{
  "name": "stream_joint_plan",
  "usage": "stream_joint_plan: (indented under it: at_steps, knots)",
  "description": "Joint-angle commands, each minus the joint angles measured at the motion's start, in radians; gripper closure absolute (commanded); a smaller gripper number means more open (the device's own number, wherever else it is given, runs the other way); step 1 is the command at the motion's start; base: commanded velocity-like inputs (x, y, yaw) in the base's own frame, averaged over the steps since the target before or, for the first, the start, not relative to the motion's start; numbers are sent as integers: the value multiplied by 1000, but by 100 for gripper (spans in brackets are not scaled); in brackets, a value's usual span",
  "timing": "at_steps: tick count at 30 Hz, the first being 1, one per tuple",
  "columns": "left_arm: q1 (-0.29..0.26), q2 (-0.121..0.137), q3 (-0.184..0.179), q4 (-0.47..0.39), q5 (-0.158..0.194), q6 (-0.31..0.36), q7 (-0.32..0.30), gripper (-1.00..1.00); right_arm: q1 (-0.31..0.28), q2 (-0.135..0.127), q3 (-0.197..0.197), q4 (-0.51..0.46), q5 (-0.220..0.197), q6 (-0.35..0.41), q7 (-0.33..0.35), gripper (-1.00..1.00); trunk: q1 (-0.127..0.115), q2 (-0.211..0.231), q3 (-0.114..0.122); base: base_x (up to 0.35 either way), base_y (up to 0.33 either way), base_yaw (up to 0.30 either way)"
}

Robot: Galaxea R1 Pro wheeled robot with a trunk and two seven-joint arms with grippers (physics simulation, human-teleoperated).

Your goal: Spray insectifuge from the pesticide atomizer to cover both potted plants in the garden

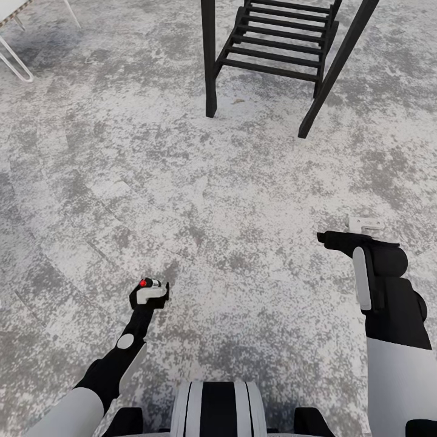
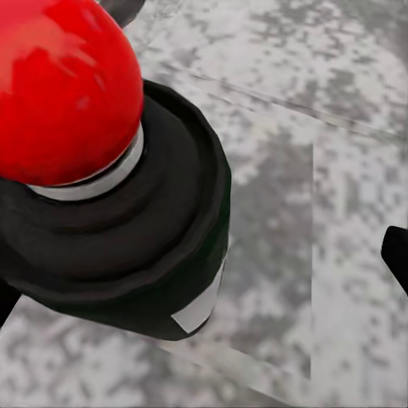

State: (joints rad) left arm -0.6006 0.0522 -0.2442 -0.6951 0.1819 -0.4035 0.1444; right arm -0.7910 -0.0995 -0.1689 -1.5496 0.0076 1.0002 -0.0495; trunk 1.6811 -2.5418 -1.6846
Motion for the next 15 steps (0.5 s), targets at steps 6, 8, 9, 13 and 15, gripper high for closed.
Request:
stream_joint_plan:
  at_steps: [6,8,9,13,15]
  knots:
    - [-1,2,-7,0,7,-11,7,-100,0,0,1,0,0,5,-3,-100,0,0,0,0,0,0]
    - [-1,2,-6,0,7,-13,7,100,0,0,1,-1,0,5,-3,-100,0,0,0,0,0,0]
    - [-1,2,-6,0,7,-18,7,100,0,0,1,-1,0,5,-3,-100,0,0,0,0,0,0]
    - [0,2,-6,1,7,-31,7,100,0,0,2,-1,0,5,-3,-100,0,0,0,0,0,0]
    - [0,2,-5,1,8,-33,7,100,0,0,2,-1,0,5,-3,-100,0,0,0,0,0,0]
